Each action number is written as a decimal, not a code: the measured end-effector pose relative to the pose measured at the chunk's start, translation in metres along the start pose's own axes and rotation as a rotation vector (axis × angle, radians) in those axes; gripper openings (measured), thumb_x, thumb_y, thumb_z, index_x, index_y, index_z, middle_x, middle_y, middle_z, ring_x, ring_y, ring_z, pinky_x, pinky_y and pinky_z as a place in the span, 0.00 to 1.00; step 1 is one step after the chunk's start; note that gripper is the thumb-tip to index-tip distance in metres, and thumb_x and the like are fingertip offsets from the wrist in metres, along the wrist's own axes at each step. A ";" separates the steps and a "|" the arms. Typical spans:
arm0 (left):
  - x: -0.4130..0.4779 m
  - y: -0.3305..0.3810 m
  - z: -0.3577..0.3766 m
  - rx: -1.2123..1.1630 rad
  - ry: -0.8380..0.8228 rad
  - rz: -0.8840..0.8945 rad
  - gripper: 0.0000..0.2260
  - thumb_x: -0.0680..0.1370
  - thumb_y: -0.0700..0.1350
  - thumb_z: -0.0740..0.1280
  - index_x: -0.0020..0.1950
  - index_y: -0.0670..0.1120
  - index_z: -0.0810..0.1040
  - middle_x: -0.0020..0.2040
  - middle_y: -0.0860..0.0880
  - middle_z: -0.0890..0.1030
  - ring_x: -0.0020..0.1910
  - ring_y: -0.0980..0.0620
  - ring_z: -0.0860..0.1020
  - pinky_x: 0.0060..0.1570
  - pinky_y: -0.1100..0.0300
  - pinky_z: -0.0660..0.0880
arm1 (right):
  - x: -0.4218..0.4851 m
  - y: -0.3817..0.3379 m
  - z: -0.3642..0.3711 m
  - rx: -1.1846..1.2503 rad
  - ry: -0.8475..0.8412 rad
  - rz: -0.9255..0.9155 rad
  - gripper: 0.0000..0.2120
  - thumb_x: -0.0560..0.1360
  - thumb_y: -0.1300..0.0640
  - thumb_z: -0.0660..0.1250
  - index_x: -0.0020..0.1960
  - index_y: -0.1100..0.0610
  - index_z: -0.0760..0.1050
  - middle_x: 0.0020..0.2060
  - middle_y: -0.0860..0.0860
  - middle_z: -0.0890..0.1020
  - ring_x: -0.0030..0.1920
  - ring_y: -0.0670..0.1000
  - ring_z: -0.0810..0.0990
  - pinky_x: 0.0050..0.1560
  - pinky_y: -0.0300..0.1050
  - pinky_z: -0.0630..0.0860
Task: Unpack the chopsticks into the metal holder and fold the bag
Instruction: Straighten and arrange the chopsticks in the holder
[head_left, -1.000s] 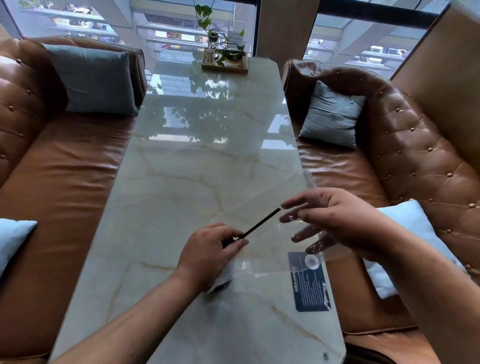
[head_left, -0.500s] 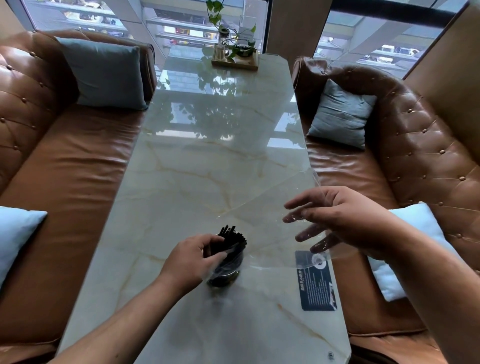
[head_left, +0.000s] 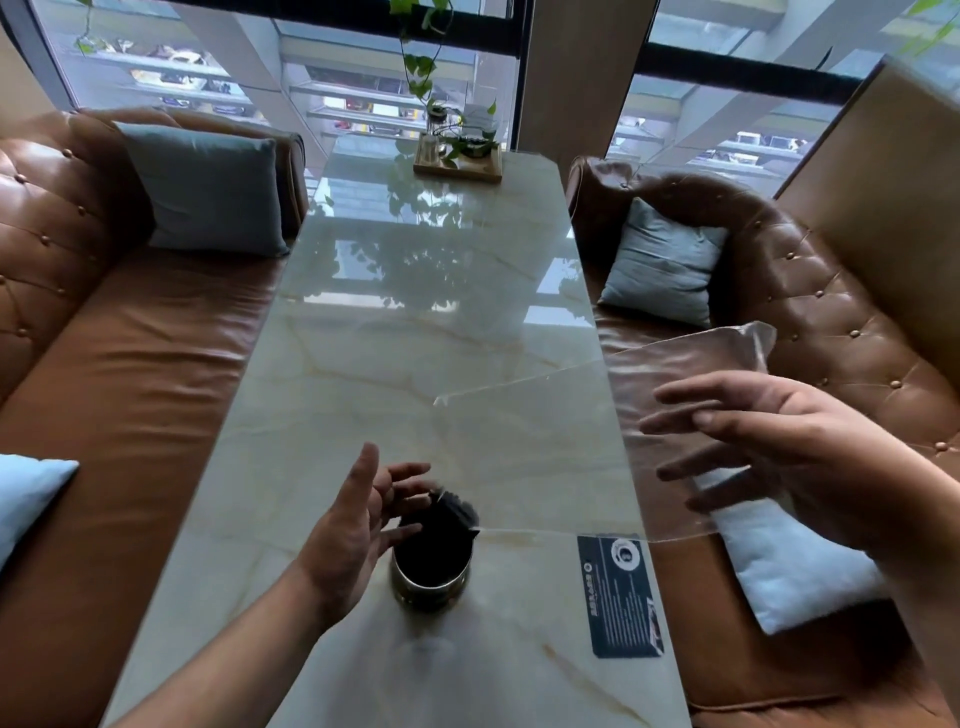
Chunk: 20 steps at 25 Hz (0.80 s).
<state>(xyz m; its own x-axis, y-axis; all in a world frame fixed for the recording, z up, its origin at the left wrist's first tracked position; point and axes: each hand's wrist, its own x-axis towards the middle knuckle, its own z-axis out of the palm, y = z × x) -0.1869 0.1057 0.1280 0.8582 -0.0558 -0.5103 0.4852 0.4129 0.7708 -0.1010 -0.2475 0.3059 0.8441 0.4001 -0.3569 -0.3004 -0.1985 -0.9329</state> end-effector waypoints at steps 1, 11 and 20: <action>0.002 0.008 0.009 -0.045 -0.027 0.003 0.39 0.70 0.74 0.58 0.68 0.47 0.78 0.62 0.44 0.84 0.61 0.46 0.80 0.65 0.44 0.72 | -0.004 0.003 -0.005 0.056 0.025 -0.010 0.17 0.75 0.58 0.67 0.62 0.52 0.83 0.61 0.59 0.86 0.52 0.67 0.88 0.45 0.61 0.84; 0.024 0.039 0.083 -0.445 -0.189 -0.020 0.42 0.65 0.67 0.77 0.73 0.50 0.71 0.67 0.40 0.81 0.64 0.39 0.81 0.64 0.37 0.76 | 0.027 0.086 0.042 0.752 0.273 -0.028 0.18 0.75 0.57 0.64 0.62 0.49 0.82 0.63 0.55 0.85 0.53 0.62 0.88 0.44 0.55 0.86; 0.051 0.057 0.095 0.119 -0.014 0.092 0.15 0.78 0.36 0.70 0.64 0.46 0.78 0.51 0.43 0.88 0.33 0.49 0.84 0.33 0.58 0.81 | 0.053 0.135 0.041 0.958 -0.008 0.071 0.31 0.70 0.49 0.77 0.71 0.58 0.78 0.68 0.63 0.80 0.62 0.68 0.83 0.60 0.65 0.81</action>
<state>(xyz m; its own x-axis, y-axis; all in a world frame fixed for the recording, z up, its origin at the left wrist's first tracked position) -0.1001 0.0397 0.1821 0.9017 -0.0353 -0.4310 0.4202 0.3066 0.8540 -0.1148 -0.2161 0.1589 0.8081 0.4219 -0.4111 -0.5890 0.5917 -0.5505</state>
